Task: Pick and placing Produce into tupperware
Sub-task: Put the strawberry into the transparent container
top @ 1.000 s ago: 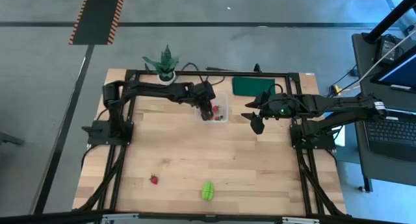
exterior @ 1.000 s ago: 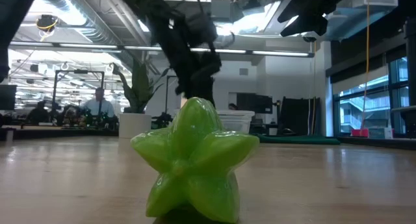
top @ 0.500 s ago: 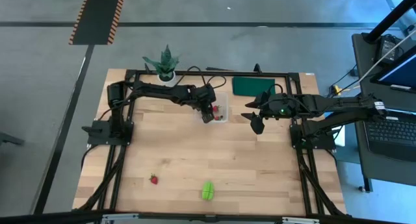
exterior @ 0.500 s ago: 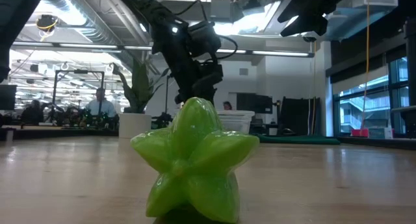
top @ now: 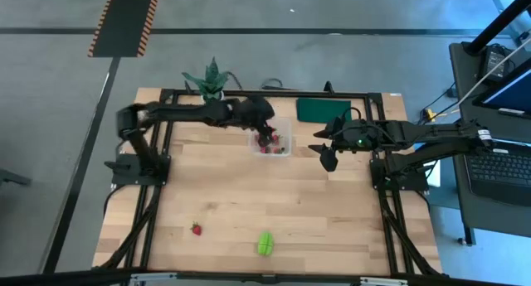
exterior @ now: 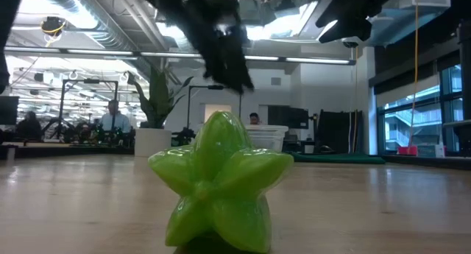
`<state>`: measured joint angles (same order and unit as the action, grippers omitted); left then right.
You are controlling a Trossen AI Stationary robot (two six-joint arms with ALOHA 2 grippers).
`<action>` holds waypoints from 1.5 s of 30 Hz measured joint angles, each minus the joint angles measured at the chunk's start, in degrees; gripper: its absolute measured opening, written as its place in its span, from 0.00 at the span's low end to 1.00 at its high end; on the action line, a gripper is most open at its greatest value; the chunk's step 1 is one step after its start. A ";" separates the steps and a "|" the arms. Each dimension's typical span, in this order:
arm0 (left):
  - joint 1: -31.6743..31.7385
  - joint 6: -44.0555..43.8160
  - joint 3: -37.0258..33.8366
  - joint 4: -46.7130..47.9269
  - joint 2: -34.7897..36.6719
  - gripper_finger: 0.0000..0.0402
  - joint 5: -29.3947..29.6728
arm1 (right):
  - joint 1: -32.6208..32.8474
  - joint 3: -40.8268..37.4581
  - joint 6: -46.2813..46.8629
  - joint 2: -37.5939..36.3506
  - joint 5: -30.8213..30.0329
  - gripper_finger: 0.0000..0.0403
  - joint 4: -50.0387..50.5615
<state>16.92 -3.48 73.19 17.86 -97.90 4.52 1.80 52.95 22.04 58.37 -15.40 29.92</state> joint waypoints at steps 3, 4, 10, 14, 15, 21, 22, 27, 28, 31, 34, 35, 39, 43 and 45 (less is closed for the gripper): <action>-0.97 1.82 0.02 4.07 8.15 0.58 -2.90 | 0.01 0.00 0.00 0.00 0.02 0.58 0.35; -1.73 2.14 0.05 5.64 10.99 0.58 -3.89 | 0.00 0.00 -0.03 0.00 0.02 0.58 0.52; -9.77 2.12 0.07 17.14 25.13 0.58 -5.63 | 0.01 0.00 -0.24 0.00 0.01 0.58 0.76; -17.63 0.12 0.07 20.50 30.01 0.58 -5.73 | 0.00 0.00 -0.24 0.00 0.01 0.58 0.78; -19.59 -0.93 0.07 21.15 30.52 0.58 -5.39 | 0.00 0.00 -0.24 0.00 0.00 0.58 0.80; -30.64 -10.51 0.01 35.26 31.30 0.58 -3.99 | 0.00 0.00 0.04 0.00 0.00 0.58 0.79; -32.27 -14.39 -0.05 38.82 31.22 0.57 -3.99 | 0.00 0.00 0.07 0.00 0.00 0.58 0.76; -39.29 -31.10 -0.06 46.54 29.90 0.57 -3.51 | 0.00 0.00 0.04 0.00 0.00 0.58 0.31; -40.49 -31.99 -0.06 46.02 29.67 0.57 -3.48 | 0.00 0.00 0.03 0.00 0.00 0.58 0.21; -43.64 -32.24 -0.06 45.49 28.37 0.57 -2.48 | 0.00 0.00 -0.02 0.00 0.00 0.58 0.23; -45.59 -30.32 -0.06 46.15 26.52 0.57 -2.08 | 0.00 0.00 0.00 0.00 0.00 0.58 0.23; -46.17 -29.17 -0.06 46.11 25.72 0.57 -2.05 | 0.00 0.00 0.00 0.00 0.00 0.58 0.22; -48.44 -22.54 -0.06 46.02 21.42 0.57 -2.78 | 0.00 0.00 0.00 0.00 0.00 0.58 0.22; -51.41 -15.57 -0.06 46.47 15.72 0.57 -2.78 | 0.00 0.00 0.15 0.00 0.00 0.58 0.21; -53.06 -13.05 -0.06 47.88 12.65 0.57 -2.96 | 0.00 0.00 0.13 0.00 0.00 0.58 0.21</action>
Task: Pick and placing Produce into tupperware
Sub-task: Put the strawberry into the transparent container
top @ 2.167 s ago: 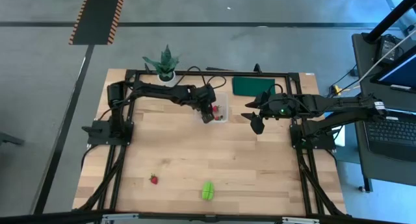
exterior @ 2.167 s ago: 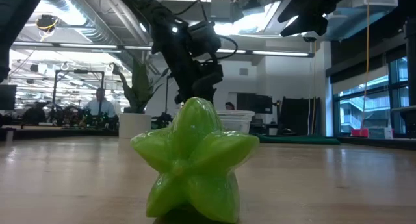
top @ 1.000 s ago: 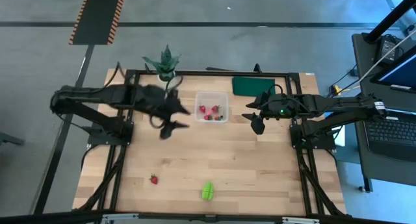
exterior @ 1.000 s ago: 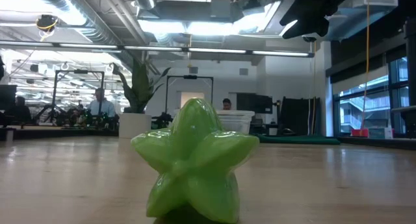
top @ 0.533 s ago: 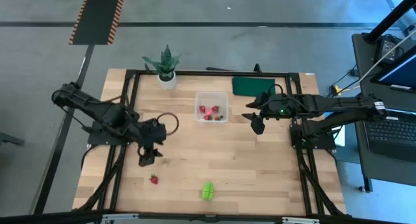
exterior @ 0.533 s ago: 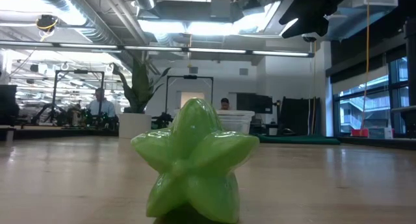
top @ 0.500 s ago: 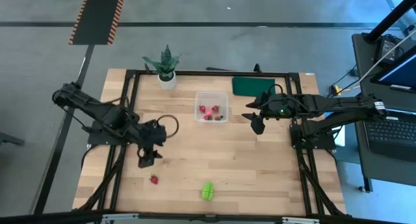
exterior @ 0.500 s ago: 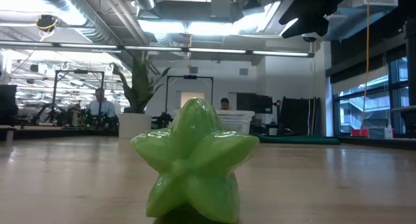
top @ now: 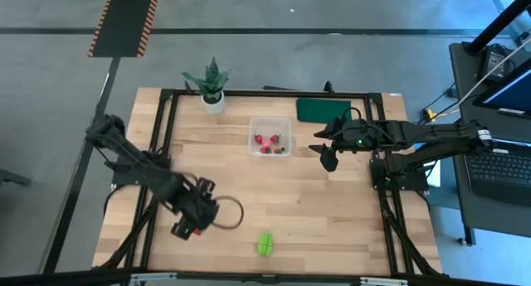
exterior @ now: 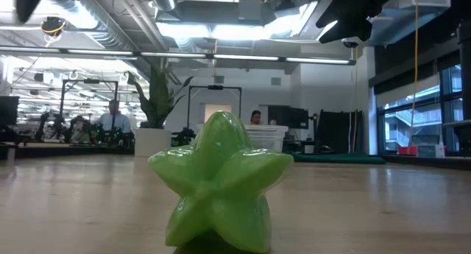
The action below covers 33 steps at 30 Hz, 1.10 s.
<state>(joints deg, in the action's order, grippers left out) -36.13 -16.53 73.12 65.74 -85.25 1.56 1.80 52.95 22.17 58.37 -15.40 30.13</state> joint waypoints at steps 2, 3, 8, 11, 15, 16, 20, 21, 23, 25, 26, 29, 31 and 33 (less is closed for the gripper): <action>-1.41 2.24 0.00 1.51 -2.78 0.57 -0.72 | 0.00 0.00 0.02 0.00 0.00 0.58 0.00; -2.07 3.51 0.00 1.91 -3.97 0.57 -1.19 | 0.00 0.00 0.01 0.00 0.00 0.58 0.00; -4.49 8.05 -0.02 0.90 -8.62 0.57 -1.75 | 0.00 0.00 -0.07 0.00 0.00 0.58 -0.02; -5.23 8.10 -1.29 -1.85 -9.53 0.57 -2.82 | 0.00 0.00 0.02 0.00 0.00 0.58 -0.02; -5.61 6.65 -4.78 -6.46 -9.30 0.57 -3.20 | 0.00 0.00 0.04 0.00 0.00 0.58 -0.03; -5.67 6.19 -5.47 -7.27 -9.22 0.57 -3.31 | 0.00 0.00 0.04 0.00 -0.01 0.58 -0.04; -5.69 5.70 -8.35 -8.90 -9.20 0.57 -4.63 | 0.00 0.00 0.04 0.00 -0.01 0.58 -0.03; -5.69 5.70 -9.07 -9.61 -9.20 0.57 -4.95 | 0.00 0.00 0.04 0.00 0.00 0.58 -0.04; -5.73 5.68 -10.13 -10.98 -9.20 0.57 -5.45 | 0.00 0.00 0.12 0.00 -0.01 0.58 -0.04; -5.94 5.70 -11.38 -12.62 -9.20 0.57 -5.50 | 0.00 0.00 0.13 0.00 -0.02 0.58 -0.02; -5.95 5.80 -12.01 -13.66 -9.20 0.57 -5.56 | 0.00 0.00 0.13 0.00 -0.02 0.58 -0.04; -6.39 6.02 -13.57 -15.87 -9.18 0.57 -5.59 | 0.00 0.00 0.20 0.00 -0.02 0.58 -0.05; -6.69 6.07 -14.44 -17.09 -9.18 0.57 -5.57 | 0.00 0.00 0.21 0.00 -0.02 0.58 -0.09; -6.85 6.10 -15.33 -18.79 -9.18 0.57 -5.68 | 0.00 0.00 0.23 0.00 -0.02 0.58 -0.07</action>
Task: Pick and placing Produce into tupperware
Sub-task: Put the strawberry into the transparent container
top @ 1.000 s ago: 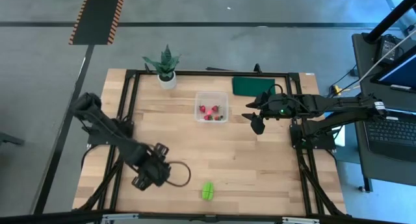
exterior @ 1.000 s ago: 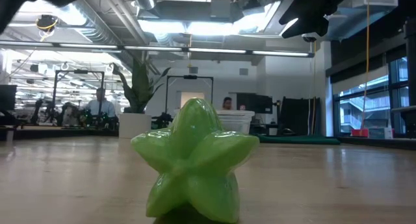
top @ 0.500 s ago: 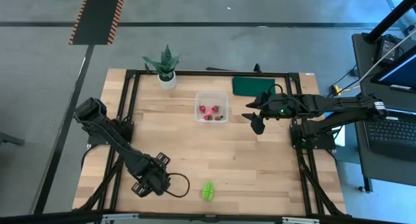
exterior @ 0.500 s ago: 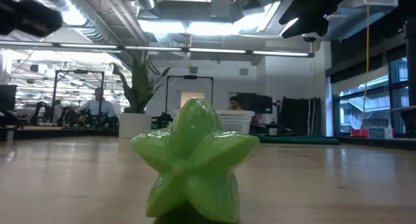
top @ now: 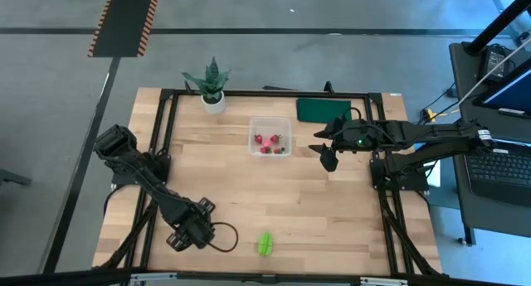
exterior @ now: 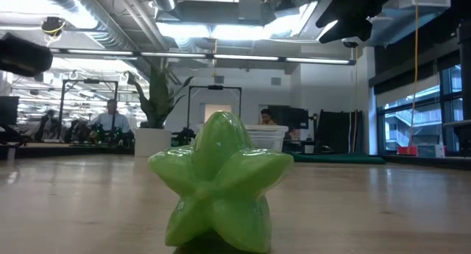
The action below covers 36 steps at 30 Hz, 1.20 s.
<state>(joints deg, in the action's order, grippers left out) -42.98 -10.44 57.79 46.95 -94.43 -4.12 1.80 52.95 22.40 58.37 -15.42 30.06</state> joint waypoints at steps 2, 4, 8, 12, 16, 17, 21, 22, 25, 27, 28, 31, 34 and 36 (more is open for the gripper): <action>0.00 0.04 -1.02 -2.15 0.00 0.57 -0.68 | 0.00 0.00 0.01 0.00 0.00 0.58 -0.02; 0.00 0.06 -2.02 -4.72 0.00 0.57 -1.20 | 0.00 0.00 0.04 0.00 0.00 0.58 -0.02; 0.00 0.05 -3.74 -5.86 0.00 0.57 -1.05 | 0.00 0.00 0.04 0.00 0.00 0.58 -0.02; 0.00 0.04 -5.18 -5.98 0.00 0.57 -1.26 | 0.00 0.00 0.04 0.00 0.00 0.58 -0.02; 0.02 0.01 -5.90 -8.49 0.00 0.56 -1.26 | 0.00 0.00 0.04 0.00 0.00 0.58 -0.02; 0.02 0.03 -6.03 -9.20 0.00 0.56 -1.26 | 0.00 0.00 0.00 0.00 0.00 0.58 -0.02; 0.02 0.02 -6.09 -9.39 0.00 0.53 -1.20 | 0.00 0.00 -0.03 0.00 0.00 0.58 -0.02; 0.02 0.02 -6.09 -9.37 0.00 0.53 -1.20 | 0.00 0.00 -0.03 0.00 0.00 0.58 -0.02; 0.02 0.00 -6.16 -9.50 0.00 0.50 -1.18 | 0.00 0.00 -0.05 0.00 0.00 0.58 -0.04; 0.02 -0.55 -6.98 -10.74 0.00 0.49 -1.18 | 0.00 0.00 -0.05 0.00 0.00 0.58 -0.28; 0.02 -1.45 -7.53 -11.58 -0.02 0.49 -1.15 | -0.02 0.00 -0.05 0.00 0.00 0.58 -0.32; 0.04 -4.27 -8.69 -13.52 0.10 0.48 -1.02 | -0.02 0.00 0.01 0.00 0.00 0.58 -0.31; 0.04 -4.50 -8.82 -13.70 0.11 0.48 -1.02 | -0.01 0.00 0.08 0.00 0.00 0.58 -0.31; 0.04 -4.53 -8.82 -13.70 0.11 0.48 -1.02 | -0.02 0.00 0.52 0.00 0.00 0.58 -0.33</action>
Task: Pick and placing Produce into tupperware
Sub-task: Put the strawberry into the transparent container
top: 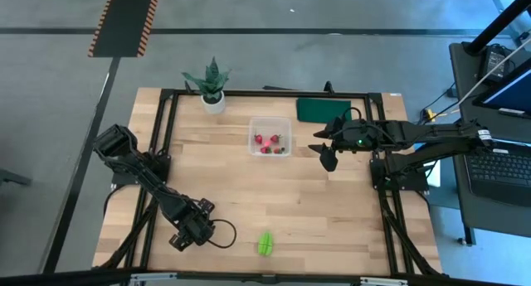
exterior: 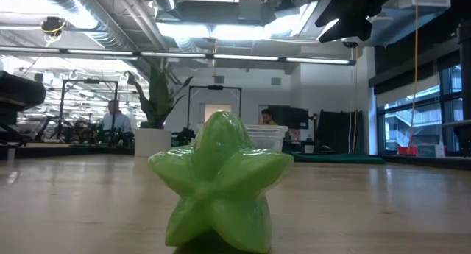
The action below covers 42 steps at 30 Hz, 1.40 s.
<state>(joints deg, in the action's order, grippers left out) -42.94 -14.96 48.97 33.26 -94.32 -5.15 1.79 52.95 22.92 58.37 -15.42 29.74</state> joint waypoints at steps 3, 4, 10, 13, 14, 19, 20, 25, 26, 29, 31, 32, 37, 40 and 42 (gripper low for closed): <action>0.00 0.00 0.00 0.19 0.00 0.47 0.00 | -0.01 0.00 0.61 0.00 0.00 0.58 0.00; 0.00 0.02 -0.01 0.22 -0.02 0.46 0.00 | 0.00 0.00 0.61 0.00 0.00 0.58 0.00; 0.02 -0.02 -0.02 0.33 -0.04 0.37 0.17 | 0.00 0.00 0.63 0.01 0.00 0.58 0.00; 0.03 -0.06 -0.02 0.37 -0.04 0.34 0.14 | 0.00 0.00 0.62 0.02 0.00 0.58 0.00; 0.07 -0.12 -0.02 0.37 -0.06 0.34 0.11 | -0.01 0.00 0.62 0.02 0.00 0.58 0.00; 0.51 -2.78 -0.02 0.37 -0.03 0.36 0.05 | 0.00 0.00 0.61 0.02 -0.02 0.58 0.00; 0.82 -2.95 -0.08 0.61 0.18 0.36 -0.04 | 0.00 0.00 0.61 0.02 0.00 0.58 0.00; 4.06 -3.13 -0.33 3.21 2.73 0.35 1.57 | 0.01 0.00 0.61 0.02 0.00 0.58 -0.11; 5.06 -3.13 -0.24 3.84 3.45 0.35 2.27 | -0.01 0.00 0.61 0.02 0.00 0.58 -0.20; 8.50 -3.11 -0.28 6.56 6.31 0.33 4.97 | 0.02 0.00 0.61 0.02 0.00 0.58 -0.29; 11.16 -2.77 -0.24 6.62 8.54 0.33 7.84 | 0.02 0.00 0.61 0.02 0.00 0.58 -0.37; 12.59 -2.57 0.00 6.86 9.63 0.34 9.57 | 0.02 0.00 0.61 0.02 0.00 0.58 -0.39; 20.59 3.73 4.04 6.46 14.03 0.37 20.24 | 0.02 0.00 0.60 0.02 0.00 0.58 -0.45; 26.09 11.06 8.24 3.91 14.65 0.36 26.01 | 0.02 0.00 0.52 0.02 0.00 0.58 -0.92; 30.04 16.72 11.17 0.35 14.36 0.35 27.17 | 0.02 0.00 0.32 0.02 0.00 0.58 -0.87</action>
<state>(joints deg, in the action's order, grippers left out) -12.89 1.76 60.14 33.61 -79.96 22.02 1.80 52.95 23.24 58.39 -15.42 28.86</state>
